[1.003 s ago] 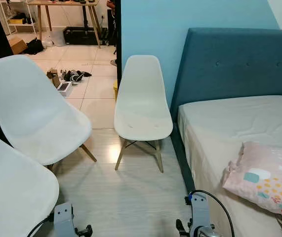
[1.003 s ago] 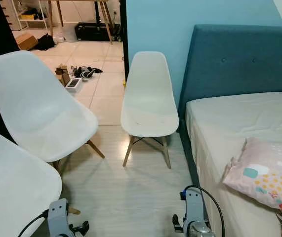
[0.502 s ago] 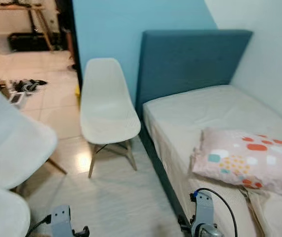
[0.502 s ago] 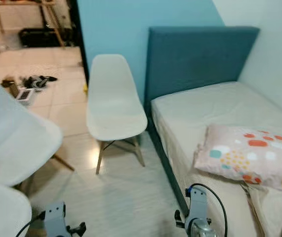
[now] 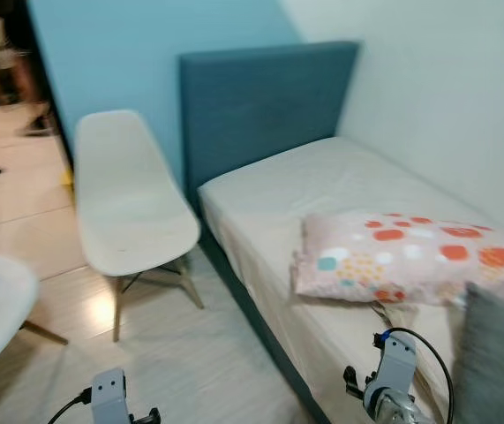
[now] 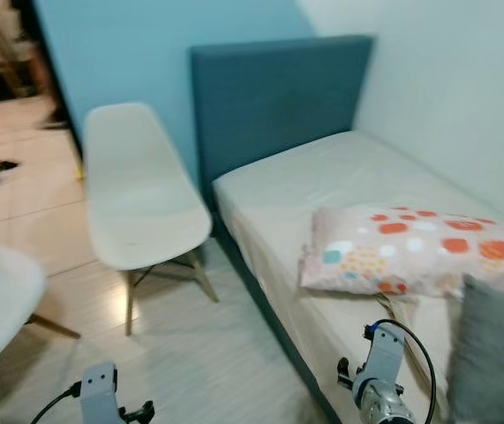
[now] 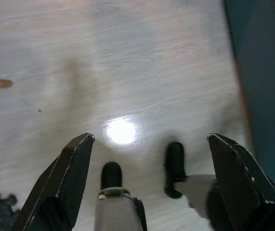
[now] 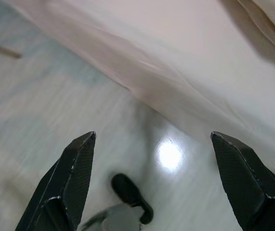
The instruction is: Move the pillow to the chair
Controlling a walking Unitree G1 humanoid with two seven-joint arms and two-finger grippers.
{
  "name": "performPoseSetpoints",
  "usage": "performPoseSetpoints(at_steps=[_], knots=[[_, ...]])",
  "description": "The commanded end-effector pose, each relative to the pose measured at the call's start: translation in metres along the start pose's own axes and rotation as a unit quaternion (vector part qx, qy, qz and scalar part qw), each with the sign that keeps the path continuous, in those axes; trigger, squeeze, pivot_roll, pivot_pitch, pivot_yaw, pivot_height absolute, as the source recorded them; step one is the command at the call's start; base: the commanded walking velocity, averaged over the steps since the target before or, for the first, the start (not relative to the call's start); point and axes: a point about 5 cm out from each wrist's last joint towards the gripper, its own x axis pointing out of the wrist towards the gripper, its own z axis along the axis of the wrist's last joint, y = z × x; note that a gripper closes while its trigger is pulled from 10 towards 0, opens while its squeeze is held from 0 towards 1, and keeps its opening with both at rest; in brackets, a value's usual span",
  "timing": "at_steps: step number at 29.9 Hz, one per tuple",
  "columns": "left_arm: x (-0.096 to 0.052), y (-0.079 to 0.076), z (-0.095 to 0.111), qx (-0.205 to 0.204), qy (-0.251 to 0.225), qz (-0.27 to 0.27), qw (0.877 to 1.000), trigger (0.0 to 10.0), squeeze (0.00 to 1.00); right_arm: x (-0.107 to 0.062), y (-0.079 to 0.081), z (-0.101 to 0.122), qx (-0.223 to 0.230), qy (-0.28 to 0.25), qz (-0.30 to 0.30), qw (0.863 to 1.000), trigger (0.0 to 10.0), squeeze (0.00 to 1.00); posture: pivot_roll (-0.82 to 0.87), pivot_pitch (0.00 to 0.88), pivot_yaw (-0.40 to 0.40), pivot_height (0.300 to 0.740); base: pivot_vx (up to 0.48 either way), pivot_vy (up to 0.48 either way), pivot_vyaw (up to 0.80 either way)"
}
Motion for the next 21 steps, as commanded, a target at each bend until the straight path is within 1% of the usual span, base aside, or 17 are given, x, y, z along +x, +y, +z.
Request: performPoseSetpoints(at_steps=[1,2,3,4,5,6,13,17,21], knots=[[-0.001,0.0,-0.007,-0.002,0.012,0.003,1.0,10.0,0.0,0.0,-0.005,0.01,0.034,-0.022,-0.003,0.999,10.0,0.0,-0.06,0.07,-0.023,0.74,0.0,0.0,-0.73],[-0.001,0.0,-0.007,-0.002,0.012,0.003,1.0,10.0,0.0,0.0,-0.005,0.01,0.034,-0.022,-0.003,0.999,10.0,0.0,-0.06,0.07,-0.023,0.74,0.0,0.0,-0.73],[-0.002,0.002,-0.009,-0.003,0.015,0.006,1.0,10.0,0.0,0.0,-0.009,0.022,0.068,-0.048,0.007,0.996,10.0,0.0,-0.07,0.073,-0.021,0.74,0.0,0.0,-0.73],[-0.002,0.002,-0.009,-0.003,0.016,0.007,1.0,10.0,0.0,0.0,-0.01,0.028,0.084,-0.061,0.016,0.994,10.0,0.0,-0.07,0.073,-0.021,0.74,0.0,0.0,-0.73],[-0.002,0.002,-0.009,-0.003,0.016,0.007,1.0,10.0,0.0,0.0,-0.01,0.028,0.084,-0.061,0.016,0.994,10.0,0.0,-0.07,0.073,-0.021,0.74,0.0,0.0,-0.73],[-0.002,0.002,-0.01,-0.002,0.017,0.007,1.0,10.0,0.0,0.0,-0.011,0.032,0.096,-0.07,0.025,0.993,10.0,0.0,-0.07,0.073,-0.021,0.74,0.0,0.0,-0.73],[-0.002,0.002,-0.007,0.005,0.01,0.007,1.0,10.0,0.0,-0.001,-0.012,0.038,0.11,-0.093,0.057,0.988,10.0,0.0,-0.09,0.077,-0.014,0.74,0.0,0.0,-0.73],[0.0,0.001,0.001,-0.002,-0.003,0.005,1.0,10.0,0.0,-0.002,-0.013,0.037,0.116,-0.099,0.061,0.986,10.0,0.0,-0.09,0.077,-0.015,0.74,0.0,0.0,-0.74],[0.001,0.0,0.004,0.006,-0.006,0.003,1.0,10.0,0.0,-0.002,-0.016,0.036,0.129,-0.105,0.059,0.984,10.0,0.0,-0.09,0.077,-0.013,0.74,0.0,0.0,-0.74]])
